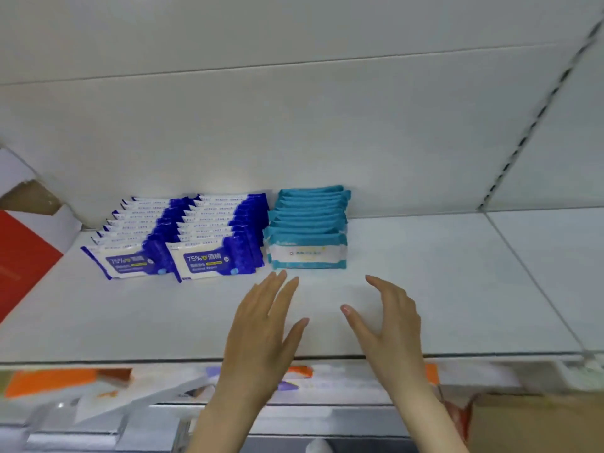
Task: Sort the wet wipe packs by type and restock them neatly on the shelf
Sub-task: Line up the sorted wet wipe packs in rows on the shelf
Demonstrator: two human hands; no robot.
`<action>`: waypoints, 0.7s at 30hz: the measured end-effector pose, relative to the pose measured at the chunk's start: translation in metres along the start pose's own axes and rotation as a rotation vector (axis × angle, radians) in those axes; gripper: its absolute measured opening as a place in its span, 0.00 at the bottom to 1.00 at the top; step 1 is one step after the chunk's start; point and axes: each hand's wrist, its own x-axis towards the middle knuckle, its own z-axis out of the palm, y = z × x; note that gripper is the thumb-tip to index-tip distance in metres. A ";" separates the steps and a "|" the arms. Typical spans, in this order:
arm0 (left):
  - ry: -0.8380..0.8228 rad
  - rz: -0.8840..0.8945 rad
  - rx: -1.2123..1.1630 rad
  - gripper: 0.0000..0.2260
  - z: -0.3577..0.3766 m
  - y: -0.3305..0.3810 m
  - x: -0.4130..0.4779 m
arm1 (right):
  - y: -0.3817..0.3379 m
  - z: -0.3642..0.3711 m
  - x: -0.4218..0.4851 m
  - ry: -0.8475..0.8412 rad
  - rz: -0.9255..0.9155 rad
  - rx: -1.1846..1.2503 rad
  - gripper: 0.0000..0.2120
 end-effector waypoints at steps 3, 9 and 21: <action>-0.026 -0.043 -0.127 0.23 -0.002 0.024 -0.068 | 0.015 -0.016 -0.060 -0.004 -0.051 -0.092 0.27; -0.111 -0.165 -0.312 0.23 -0.004 0.076 -0.205 | 0.060 -0.068 -0.195 -0.040 -0.027 -0.308 0.27; -0.252 -0.044 -0.458 0.24 -0.009 0.220 -0.277 | 0.125 -0.226 -0.335 0.072 0.189 -0.474 0.22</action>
